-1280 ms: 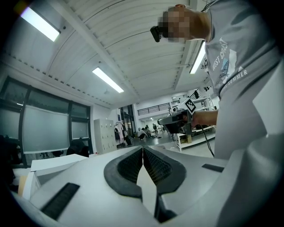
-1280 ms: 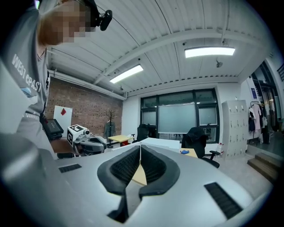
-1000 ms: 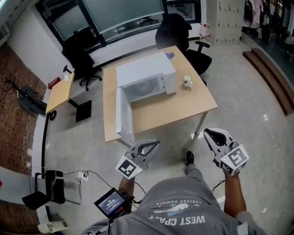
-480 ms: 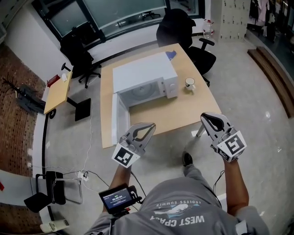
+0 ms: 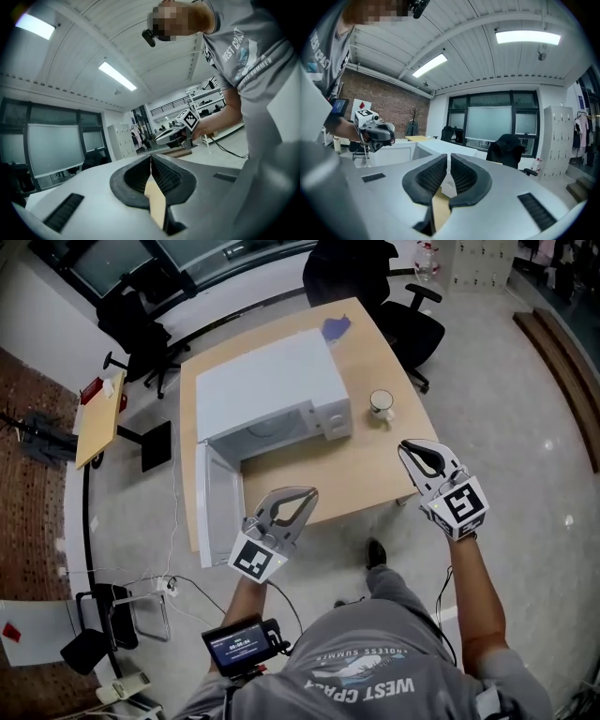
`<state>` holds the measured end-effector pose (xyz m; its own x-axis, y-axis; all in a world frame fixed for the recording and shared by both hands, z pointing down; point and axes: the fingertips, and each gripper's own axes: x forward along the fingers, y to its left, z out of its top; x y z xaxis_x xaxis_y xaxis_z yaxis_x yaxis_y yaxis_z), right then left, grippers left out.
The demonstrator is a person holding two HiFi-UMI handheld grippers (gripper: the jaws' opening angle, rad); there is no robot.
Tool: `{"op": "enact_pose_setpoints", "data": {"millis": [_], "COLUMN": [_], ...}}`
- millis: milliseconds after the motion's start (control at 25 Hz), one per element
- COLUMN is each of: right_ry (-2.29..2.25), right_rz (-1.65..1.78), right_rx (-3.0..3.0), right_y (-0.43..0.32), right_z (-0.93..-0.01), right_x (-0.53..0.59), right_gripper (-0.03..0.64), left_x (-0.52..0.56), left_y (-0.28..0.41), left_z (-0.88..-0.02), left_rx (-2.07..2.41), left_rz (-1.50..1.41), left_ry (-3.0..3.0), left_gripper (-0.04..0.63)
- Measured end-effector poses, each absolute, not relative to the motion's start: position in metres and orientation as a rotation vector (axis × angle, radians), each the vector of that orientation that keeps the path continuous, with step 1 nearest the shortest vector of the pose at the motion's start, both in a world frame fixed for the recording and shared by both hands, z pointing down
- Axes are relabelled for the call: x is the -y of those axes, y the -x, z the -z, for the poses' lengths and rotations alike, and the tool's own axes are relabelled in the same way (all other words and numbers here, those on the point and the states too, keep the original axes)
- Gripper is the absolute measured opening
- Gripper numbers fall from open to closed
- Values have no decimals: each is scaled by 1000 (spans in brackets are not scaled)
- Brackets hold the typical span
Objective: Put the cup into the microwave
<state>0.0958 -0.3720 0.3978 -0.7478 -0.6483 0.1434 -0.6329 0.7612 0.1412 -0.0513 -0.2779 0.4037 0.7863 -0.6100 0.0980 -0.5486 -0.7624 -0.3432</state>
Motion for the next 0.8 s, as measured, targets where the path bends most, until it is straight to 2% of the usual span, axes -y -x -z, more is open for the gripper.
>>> {"op": "enact_pose_setpoints", "data": {"millis": [200, 320, 800], "right_ry": [-973, -945, -867], "right_rz": [67, 30, -119], "right_rx": [2691, 2616, 2398], "right_y": [-104, -109, -120], "right_z": [-470, -523, -705], "right_x": [456, 500, 609], "right_gripper": [37, 118, 126], "left_x": [319, 338, 391], "left_y": [40, 38, 49], "left_z": [-436, -451, -512], "left_rx": [-930, -975, -1188], "left_rz": [390, 419, 468], "left_ry": [2721, 2746, 2850], "left_gripper": [23, 23, 23]}}
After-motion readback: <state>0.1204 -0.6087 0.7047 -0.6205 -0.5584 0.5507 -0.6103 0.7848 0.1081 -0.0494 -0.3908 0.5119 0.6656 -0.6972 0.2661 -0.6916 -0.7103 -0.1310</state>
